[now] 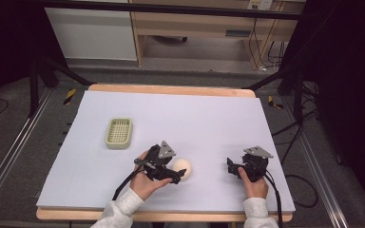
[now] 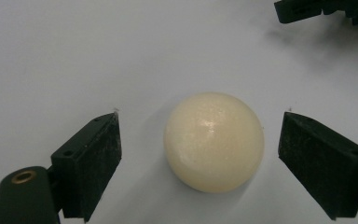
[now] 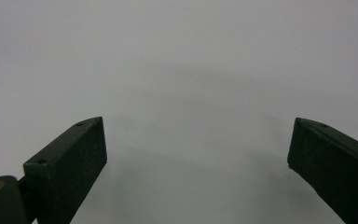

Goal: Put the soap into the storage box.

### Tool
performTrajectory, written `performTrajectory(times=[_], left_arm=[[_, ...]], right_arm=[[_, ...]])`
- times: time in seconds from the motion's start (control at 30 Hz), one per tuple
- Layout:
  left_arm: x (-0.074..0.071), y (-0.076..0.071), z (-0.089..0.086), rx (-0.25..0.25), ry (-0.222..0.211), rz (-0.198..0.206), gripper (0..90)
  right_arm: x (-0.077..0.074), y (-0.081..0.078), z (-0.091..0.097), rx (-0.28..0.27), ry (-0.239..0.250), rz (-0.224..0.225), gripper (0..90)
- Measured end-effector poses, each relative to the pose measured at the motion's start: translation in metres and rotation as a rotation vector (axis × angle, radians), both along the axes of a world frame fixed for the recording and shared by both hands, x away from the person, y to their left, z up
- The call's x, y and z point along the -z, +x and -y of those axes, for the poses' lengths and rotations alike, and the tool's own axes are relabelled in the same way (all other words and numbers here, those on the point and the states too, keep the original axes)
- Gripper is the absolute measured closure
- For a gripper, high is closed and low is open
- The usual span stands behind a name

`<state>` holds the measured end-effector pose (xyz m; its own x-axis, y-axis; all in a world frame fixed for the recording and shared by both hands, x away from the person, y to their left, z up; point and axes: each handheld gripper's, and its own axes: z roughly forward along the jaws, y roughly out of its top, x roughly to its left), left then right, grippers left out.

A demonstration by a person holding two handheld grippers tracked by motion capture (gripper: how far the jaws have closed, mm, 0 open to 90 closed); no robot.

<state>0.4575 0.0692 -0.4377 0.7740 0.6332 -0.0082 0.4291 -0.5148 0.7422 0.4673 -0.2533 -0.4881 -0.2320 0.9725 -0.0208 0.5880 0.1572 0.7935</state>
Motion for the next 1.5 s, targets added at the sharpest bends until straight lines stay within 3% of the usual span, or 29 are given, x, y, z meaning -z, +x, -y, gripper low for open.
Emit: performTrajectory(times=[0.7, 0.93, 1.5], left_arm=[[0.014, 0.005, 0.017, 0.006, 0.03, -0.027, 11.9], [0.021, 0.008, 0.022, 0.005, 0.066, -0.029, 11.5], [0.028, 0.012, 0.027, 0.002, 0.076, -0.051, 15.4]], right_arm=[[0.0, 0.0, 0.0, -0.001, 0.004, -0.003, 4.9], [0.0, 0.0, 0.0, -0.001, 0.001, -0.002, 4.9], [0.0, 0.0, 0.0, -0.002, 0.002, 0.0, 4.9]])
